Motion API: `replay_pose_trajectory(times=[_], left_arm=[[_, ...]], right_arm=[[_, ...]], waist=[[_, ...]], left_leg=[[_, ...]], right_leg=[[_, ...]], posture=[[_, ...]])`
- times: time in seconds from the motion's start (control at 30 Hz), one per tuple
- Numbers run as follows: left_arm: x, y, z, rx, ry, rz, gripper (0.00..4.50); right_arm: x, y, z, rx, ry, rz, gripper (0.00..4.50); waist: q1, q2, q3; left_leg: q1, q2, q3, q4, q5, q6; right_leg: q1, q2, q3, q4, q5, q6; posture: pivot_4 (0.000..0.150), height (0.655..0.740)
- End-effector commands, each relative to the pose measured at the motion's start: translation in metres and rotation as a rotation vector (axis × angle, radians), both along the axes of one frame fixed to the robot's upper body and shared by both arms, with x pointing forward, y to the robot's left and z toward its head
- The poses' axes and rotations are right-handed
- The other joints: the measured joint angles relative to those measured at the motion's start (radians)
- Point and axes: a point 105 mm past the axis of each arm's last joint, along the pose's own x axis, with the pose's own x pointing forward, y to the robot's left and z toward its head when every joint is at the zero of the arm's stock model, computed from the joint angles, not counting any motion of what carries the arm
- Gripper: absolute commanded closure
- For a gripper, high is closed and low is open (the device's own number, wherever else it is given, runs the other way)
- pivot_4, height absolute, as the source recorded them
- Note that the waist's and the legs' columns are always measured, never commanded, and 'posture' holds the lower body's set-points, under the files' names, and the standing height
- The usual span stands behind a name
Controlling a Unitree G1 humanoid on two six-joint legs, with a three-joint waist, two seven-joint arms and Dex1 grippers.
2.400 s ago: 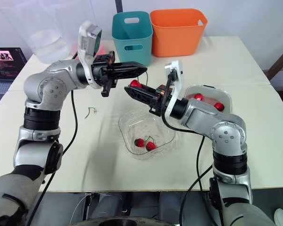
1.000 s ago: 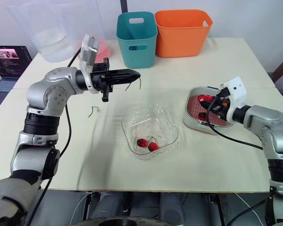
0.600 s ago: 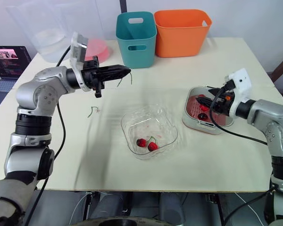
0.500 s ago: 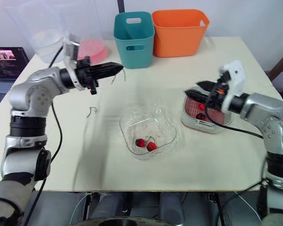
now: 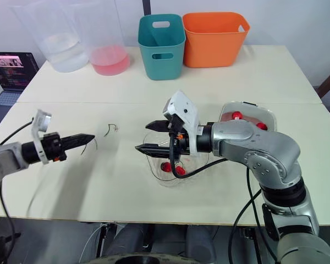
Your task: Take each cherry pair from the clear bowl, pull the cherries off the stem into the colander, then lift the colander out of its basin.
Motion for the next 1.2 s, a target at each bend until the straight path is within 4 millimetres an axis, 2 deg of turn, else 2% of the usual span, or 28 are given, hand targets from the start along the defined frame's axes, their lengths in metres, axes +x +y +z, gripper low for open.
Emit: replay_pose_trajectory(times=[0.03, 0.1, 0.27, 0.43, 0.5, 0.6, 0.67, 0.73, 0.83, 0.97, 1.07, 1.2], left_arm=[[0.003, 0.007, 0.004, 0.027, -0.036, 0.054, 4.21], [0.009, 0.012, 0.003, 0.039, -0.047, 0.097, 3.61], [0.009, 0.017, 0.013, 0.066, -0.087, 0.094, 1.09], [0.012, 0.036, 0.038, 0.169, -0.176, 0.087, 1.09], [0.012, 0.037, 0.051, 0.239, -0.232, 0.037, 1.09], [0.007, 0.015, 0.078, 0.273, -0.314, -0.104, 1.09], [-0.002, -0.01, 0.094, 0.284, -0.356, -0.244, 1.09], [-0.014, -0.036, 0.098, 0.3, -0.373, -0.389, 1.09], [-0.03, -0.065, 0.091, 0.344, -0.386, -0.563, 1.09], [-0.044, -0.089, 0.082, 0.372, -0.399, -0.708, 1.09], [-0.046, -0.096, 0.073, 0.379, -0.39, -0.754, 1.09], [-0.047, -0.095, 0.063, 0.415, -0.374, -0.775, 1.09]], right_arm=[[0.005, -0.003, 0.007, 0.004, -0.051, 0.004, 1.08], [0.009, -0.005, 0.006, -0.004, -0.058, 0.002, 1.07], [0.017, -0.016, 0.007, -0.033, -0.075, -0.018, 1.07], [0.024, -0.037, 0.011, -0.07, -0.084, -0.059, 1.07], [0.026, -0.049, 0.014, -0.092, -0.08, -0.081, 1.07], [0.026, -0.068, 0.019, -0.151, -0.066, -0.093, 1.07], [0.026, -0.085, 0.014, -0.305, -0.072, -0.097, 1.07], [0.029, -0.099, 0.015, -0.415, -0.078, -0.101, 1.07], [0.029, -0.093, 0.022, -0.451, -0.08, -0.035, 1.07], [0.022, -0.072, 0.012, -0.51, -0.113, 0.1, 1.07], [0.023, -0.041, -0.004, -0.531, -0.156, 0.178, 1.07], [0.031, -0.024, -0.027, -0.573, -0.155, 0.193, 1.07]], waist=[[-0.001, 0.0, 0.0], [-0.002, 0.0, 0.0], [-0.006, 0.0, 0.0], [-0.006, 0.0, 0.0], [-0.004, 0.0, 0.0], [0.001, 0.0, 0.0], [0.002, 0.0, 0.0], [-0.002, 0.0, 0.0], [-0.024, 0.002, 0.0], [-0.039, 0.002, 0.001], [-0.039, 0.002, 0.001], [-0.027, 0.001, 0.001]], left_leg=[[0.0, 0.0, 0.0, 0.0, 0.0, 0.0], [0.0, 0.0, 0.0, 0.0, 0.0, 0.0], [0.0, 0.0, 0.001, 0.0, 0.0, 0.0], [0.0, 0.001, 0.001, -0.001, 0.0, 0.0], [0.0, 0.001, 0.001, -0.002, 0.0, 0.0], [0.0, 0.0, 0.001, -0.002, -0.001, 0.001], [0.0, 0.0, 0.002, -0.001, -0.001, 0.002], [-0.001, 0.0, 0.002, -0.001, -0.001, 0.002], [0.0, 0.001, 0.004, -0.002, -0.002, 0.002], [0.001, 0.004, 0.005, -0.005, -0.002, 0.002], [0.001, 0.005, 0.005, -0.005, -0.001, 0.002], [0.0, 0.004, 0.004, -0.003, 0.0, -0.001]], right_leg=[[0.0, 0.0, 0.0, 0.0, 0.0, 0.0], [0.0, 0.0, 0.0, 0.0, 0.0, 0.0], [-0.001, 0.0, 0.0, 0.0, 0.0, 0.0], [-0.002, 0.0, 0.0, 0.0, 0.0, 0.0], [-0.002, 0.0, 0.0, 0.0, 0.0, 0.0], [-0.001, 0.0, 0.0, -0.001, 0.0, 0.0], [0.0, 0.0, 0.0, -0.002, 0.0, 0.0], [0.0, -0.001, 0.0, -0.002, 0.0, 0.0], [-0.001, 0.0, 0.001, -0.002, 0.0, 0.0], [-0.003, 0.003, 0.001, -0.001, 0.0, 0.0], [-0.003, 0.004, 0.001, 0.0, 0.0, 0.0], [-0.003, 0.003, 0.001, 0.0, 0.0, 0.0]], posture=[[0.15, 0.74], [0.15, 0.74], [0.15, 0.74], [0.15, 0.74], [0.15, 0.74], [0.15, 0.74], [0.15, 0.74], [0.15, 0.74], [0.15, 0.74], [0.15, 0.74], [0.15, 0.74], [0.15, 0.74]])
